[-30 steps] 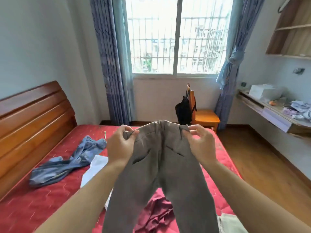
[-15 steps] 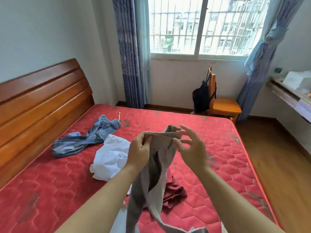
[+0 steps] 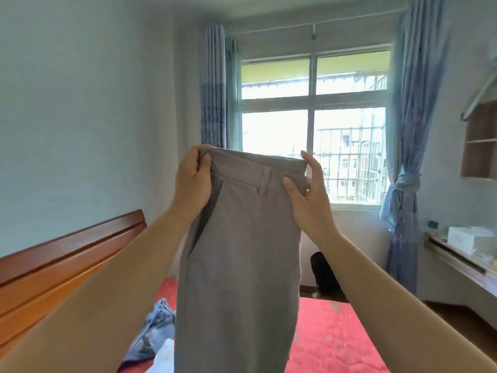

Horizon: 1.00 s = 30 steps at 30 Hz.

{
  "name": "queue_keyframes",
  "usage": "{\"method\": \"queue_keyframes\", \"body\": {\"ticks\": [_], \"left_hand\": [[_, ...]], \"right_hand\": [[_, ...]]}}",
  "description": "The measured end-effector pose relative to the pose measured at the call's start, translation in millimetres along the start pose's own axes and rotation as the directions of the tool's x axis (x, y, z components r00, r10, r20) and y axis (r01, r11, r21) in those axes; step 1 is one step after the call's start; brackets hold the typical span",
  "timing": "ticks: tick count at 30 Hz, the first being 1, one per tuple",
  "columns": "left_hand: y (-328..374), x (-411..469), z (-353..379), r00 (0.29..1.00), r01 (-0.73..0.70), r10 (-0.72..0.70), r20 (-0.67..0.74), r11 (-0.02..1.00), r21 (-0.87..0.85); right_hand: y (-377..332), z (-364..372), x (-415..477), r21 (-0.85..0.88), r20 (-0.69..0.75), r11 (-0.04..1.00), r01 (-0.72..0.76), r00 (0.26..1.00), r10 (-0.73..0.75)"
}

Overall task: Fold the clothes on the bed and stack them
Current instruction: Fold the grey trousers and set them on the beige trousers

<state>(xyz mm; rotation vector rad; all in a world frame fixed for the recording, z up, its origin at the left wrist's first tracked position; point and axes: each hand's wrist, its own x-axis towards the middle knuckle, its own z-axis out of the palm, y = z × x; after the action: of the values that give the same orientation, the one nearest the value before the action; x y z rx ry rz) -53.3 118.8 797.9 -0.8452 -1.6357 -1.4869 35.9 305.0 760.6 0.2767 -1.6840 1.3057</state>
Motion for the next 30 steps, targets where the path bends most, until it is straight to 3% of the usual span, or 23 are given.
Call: {"method": "queue_keyframes", "body": {"ticks": [2, 6, 11, 16, 18, 24, 30], "left_hand": [[3.0, 7.3, -4.1, 0.999, -0.008, 0.006, -0.047, 0.999, -0.039], [7.9, -5.4, -2.7, 1.0, 0.02, -0.022, -0.013, 0.994, -0.109], [-15.8, -51.1, 1.3, 0.952, 0.173, -0.134, 0.275, 0.977, -0.121], [-33.3, -127.3, 21.0, 0.972, 0.14, -0.116, 0.203, 0.985, -0.106], [-35.7, -156.4, 31.1, 0.96, 0.162, -0.122, 0.252, 0.976, -0.144], [-66.3, -270.2, 59.9, 0.845, 0.31, -0.228, 0.484, 0.946, -0.096], [-112.1, -370.7, 83.6, 0.608, 0.516, -0.485, 0.629, 0.843, 0.151]], "right_hand": [[-12.5, 0.7, 4.1, -0.043, -0.003, 0.999, 0.025, 1.0, -0.025], [-9.8, 0.3, -17.5, 0.044, 0.057, 0.997, -0.058, 0.997, 0.056], [-11.8, -15.4, -32.1, -0.069, -0.15, 0.998, -0.004, 0.989, -0.007], [6.8, -44.4, -78.6, -0.275, -0.17, 0.956, -0.106, 0.984, 0.06], [18.5, -57.5, -107.9, -0.334, -0.199, 0.933, -0.138, 0.977, 0.073], [77.1, -104.7, -215.2, -0.477, -0.261, 0.792, -0.381, 0.922, 0.286], [151.0, -132.8, -311.9, -0.419, -0.287, 0.632, -0.652, 0.755, 0.589]]}}
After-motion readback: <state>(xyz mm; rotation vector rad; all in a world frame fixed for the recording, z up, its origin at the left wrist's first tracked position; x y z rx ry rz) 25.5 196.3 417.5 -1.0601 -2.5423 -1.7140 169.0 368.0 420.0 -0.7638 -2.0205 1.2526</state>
